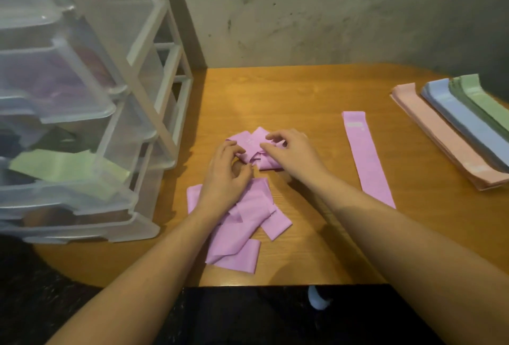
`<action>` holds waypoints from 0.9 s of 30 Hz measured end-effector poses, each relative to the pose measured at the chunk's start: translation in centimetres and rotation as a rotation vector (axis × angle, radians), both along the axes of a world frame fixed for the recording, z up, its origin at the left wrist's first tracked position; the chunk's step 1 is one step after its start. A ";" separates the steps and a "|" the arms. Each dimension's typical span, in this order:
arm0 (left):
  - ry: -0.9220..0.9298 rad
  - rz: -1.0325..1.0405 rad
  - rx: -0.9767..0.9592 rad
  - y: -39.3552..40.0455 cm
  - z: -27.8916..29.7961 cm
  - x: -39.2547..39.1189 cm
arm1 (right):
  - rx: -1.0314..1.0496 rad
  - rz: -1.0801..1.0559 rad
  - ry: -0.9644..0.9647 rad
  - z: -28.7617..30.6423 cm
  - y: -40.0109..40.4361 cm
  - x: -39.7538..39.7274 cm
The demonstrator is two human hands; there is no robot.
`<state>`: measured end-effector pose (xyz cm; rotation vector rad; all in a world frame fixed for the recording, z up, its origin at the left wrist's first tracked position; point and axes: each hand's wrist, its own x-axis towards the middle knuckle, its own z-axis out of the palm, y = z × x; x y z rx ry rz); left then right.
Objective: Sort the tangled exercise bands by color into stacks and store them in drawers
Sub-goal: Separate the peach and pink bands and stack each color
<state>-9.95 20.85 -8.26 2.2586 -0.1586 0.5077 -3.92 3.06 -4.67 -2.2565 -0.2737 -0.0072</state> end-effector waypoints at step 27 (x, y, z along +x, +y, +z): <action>0.072 0.054 -0.245 0.1 0.6 -0.6 | 0.700 -0.082 0.184 5.5 -5.3 -3.9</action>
